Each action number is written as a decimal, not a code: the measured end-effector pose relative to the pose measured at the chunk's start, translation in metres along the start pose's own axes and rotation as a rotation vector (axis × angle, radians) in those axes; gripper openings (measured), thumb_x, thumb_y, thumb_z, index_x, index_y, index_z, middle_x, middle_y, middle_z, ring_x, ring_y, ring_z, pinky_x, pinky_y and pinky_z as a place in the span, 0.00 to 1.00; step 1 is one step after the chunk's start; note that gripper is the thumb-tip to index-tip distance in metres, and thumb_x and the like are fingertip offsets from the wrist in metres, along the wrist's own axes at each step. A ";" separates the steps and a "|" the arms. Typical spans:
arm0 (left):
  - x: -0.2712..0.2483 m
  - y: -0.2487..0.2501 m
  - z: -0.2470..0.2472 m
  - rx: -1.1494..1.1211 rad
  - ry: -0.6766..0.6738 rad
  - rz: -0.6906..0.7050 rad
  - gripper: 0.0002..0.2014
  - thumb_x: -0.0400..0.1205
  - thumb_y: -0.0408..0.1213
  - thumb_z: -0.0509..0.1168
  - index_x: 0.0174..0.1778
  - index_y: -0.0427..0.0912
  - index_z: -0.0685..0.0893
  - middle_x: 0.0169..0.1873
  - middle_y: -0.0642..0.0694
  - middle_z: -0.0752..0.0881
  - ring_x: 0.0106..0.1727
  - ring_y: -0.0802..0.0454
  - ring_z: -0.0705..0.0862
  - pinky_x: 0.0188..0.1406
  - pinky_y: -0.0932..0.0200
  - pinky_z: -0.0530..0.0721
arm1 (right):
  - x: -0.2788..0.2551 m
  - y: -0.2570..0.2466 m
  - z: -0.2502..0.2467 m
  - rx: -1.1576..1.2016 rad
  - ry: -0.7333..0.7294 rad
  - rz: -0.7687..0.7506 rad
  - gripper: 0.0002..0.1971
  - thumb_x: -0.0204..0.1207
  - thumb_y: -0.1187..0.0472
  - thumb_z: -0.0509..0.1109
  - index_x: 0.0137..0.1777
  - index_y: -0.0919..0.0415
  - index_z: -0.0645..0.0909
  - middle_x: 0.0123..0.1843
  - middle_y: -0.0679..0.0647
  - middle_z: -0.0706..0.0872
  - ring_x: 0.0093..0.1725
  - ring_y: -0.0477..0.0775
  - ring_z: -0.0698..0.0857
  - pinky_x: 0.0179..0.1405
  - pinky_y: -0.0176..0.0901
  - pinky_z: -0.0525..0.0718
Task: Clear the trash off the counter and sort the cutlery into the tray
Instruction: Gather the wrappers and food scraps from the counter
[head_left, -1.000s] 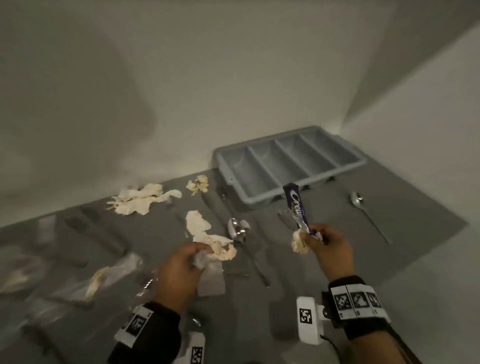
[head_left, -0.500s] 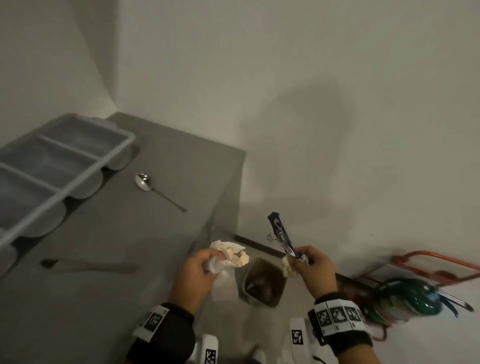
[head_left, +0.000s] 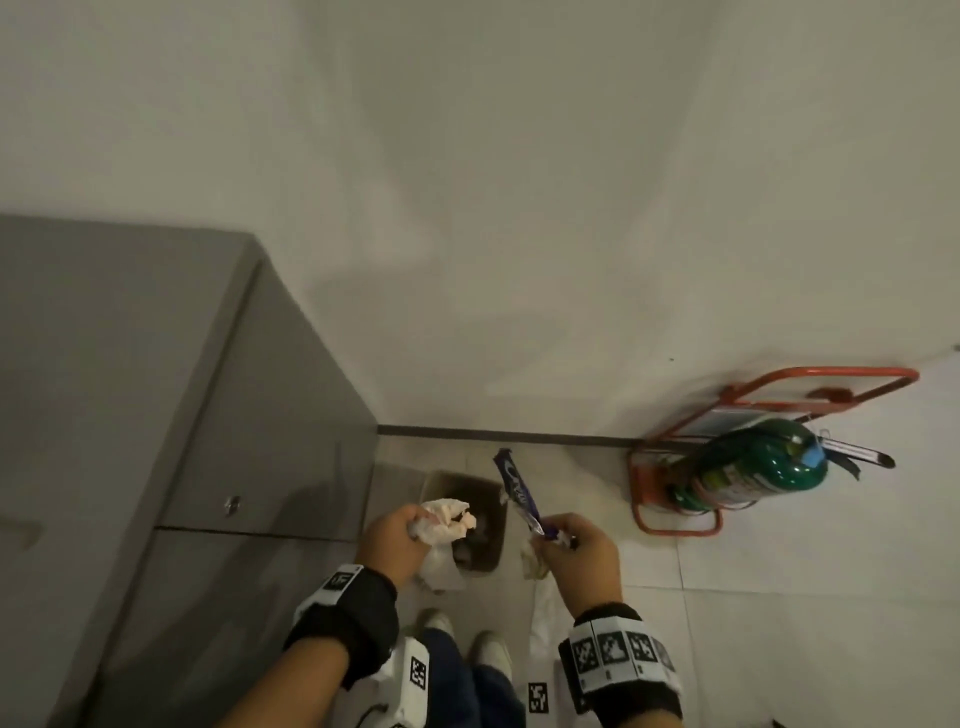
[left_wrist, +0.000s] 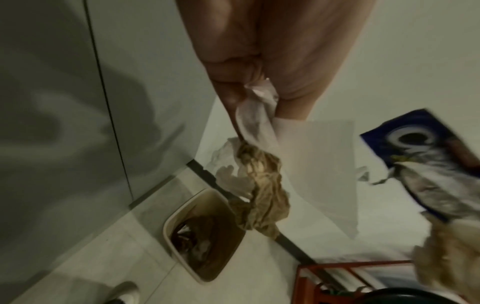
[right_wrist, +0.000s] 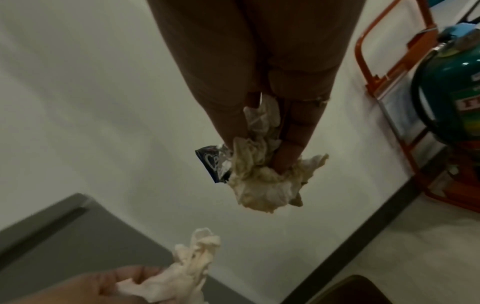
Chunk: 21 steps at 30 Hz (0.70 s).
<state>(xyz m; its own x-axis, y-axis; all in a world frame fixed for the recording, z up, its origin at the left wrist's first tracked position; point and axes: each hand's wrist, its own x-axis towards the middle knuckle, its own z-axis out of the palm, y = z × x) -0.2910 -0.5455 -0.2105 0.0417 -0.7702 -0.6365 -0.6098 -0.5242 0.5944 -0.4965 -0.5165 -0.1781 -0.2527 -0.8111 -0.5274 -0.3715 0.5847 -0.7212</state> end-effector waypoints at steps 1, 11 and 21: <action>0.022 -0.006 0.010 0.016 -0.015 -0.016 0.11 0.77 0.32 0.65 0.54 0.37 0.83 0.51 0.35 0.87 0.53 0.40 0.84 0.54 0.53 0.81 | 0.013 0.010 0.007 0.010 0.011 0.028 0.18 0.70 0.70 0.71 0.31 0.43 0.77 0.34 0.43 0.83 0.37 0.47 0.82 0.32 0.27 0.75; 0.205 -0.080 0.121 0.117 -0.195 -0.166 0.16 0.79 0.42 0.62 0.61 0.42 0.79 0.58 0.46 0.83 0.58 0.43 0.81 0.62 0.53 0.79 | 0.114 0.113 0.068 -0.019 -0.016 0.136 0.15 0.71 0.68 0.71 0.33 0.45 0.79 0.37 0.46 0.85 0.34 0.43 0.84 0.32 0.29 0.83; 0.282 -0.154 0.172 0.095 -0.243 -0.191 0.32 0.75 0.45 0.68 0.74 0.44 0.67 0.73 0.42 0.72 0.71 0.40 0.73 0.72 0.51 0.70 | 0.156 0.184 0.114 -0.139 -0.096 0.270 0.19 0.70 0.68 0.70 0.30 0.40 0.77 0.35 0.42 0.82 0.37 0.39 0.80 0.31 0.23 0.73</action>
<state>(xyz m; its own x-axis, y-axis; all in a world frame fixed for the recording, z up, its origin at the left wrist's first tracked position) -0.3218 -0.6190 -0.5661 -0.0211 -0.5457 -0.8377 -0.6810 -0.6056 0.4117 -0.5029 -0.5339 -0.4443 -0.2752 -0.6183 -0.7362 -0.4226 0.7656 -0.4850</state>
